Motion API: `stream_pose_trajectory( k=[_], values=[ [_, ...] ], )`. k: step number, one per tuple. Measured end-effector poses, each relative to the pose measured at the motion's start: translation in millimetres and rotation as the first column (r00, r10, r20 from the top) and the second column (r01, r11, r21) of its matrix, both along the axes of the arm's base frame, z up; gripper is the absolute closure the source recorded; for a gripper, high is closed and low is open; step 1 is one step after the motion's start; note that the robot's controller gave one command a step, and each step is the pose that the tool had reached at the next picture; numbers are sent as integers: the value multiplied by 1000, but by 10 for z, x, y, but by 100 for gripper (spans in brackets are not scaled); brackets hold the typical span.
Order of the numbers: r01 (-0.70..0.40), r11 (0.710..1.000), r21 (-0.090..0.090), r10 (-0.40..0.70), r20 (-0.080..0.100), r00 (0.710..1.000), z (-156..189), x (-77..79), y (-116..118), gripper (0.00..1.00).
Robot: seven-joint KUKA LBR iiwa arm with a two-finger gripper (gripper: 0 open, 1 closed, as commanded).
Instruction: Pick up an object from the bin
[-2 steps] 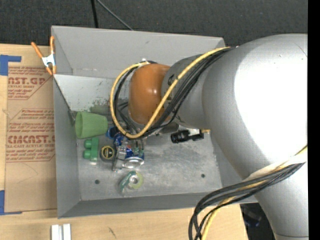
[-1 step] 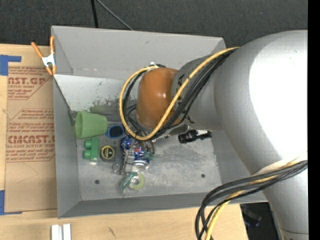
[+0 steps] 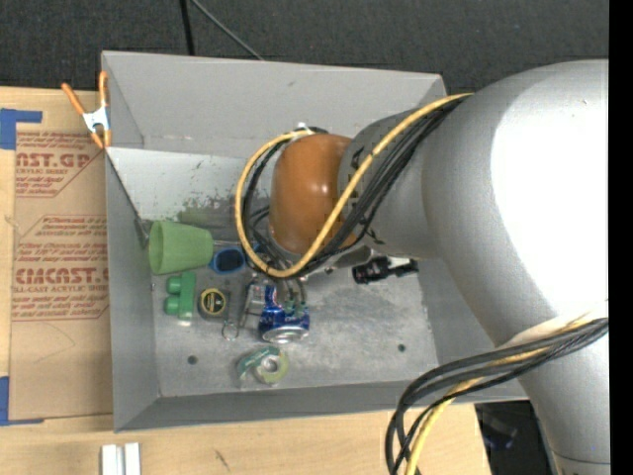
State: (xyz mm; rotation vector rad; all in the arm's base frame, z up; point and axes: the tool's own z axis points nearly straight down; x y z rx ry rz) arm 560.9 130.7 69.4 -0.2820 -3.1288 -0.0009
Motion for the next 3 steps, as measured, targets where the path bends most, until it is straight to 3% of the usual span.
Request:
stream_pose_trajectory(
  k=[1, 2, 3],
  values=[
    [218, 976, -2, -218, 2, 976, 509, -232, -704, 100],
    [252, 968, 2, -252, 10, 968, 1078, 312, -717, 100],
    [175, 985, 3, -175, 10, 985, 2509, 90, -533, 100]
  ],
)
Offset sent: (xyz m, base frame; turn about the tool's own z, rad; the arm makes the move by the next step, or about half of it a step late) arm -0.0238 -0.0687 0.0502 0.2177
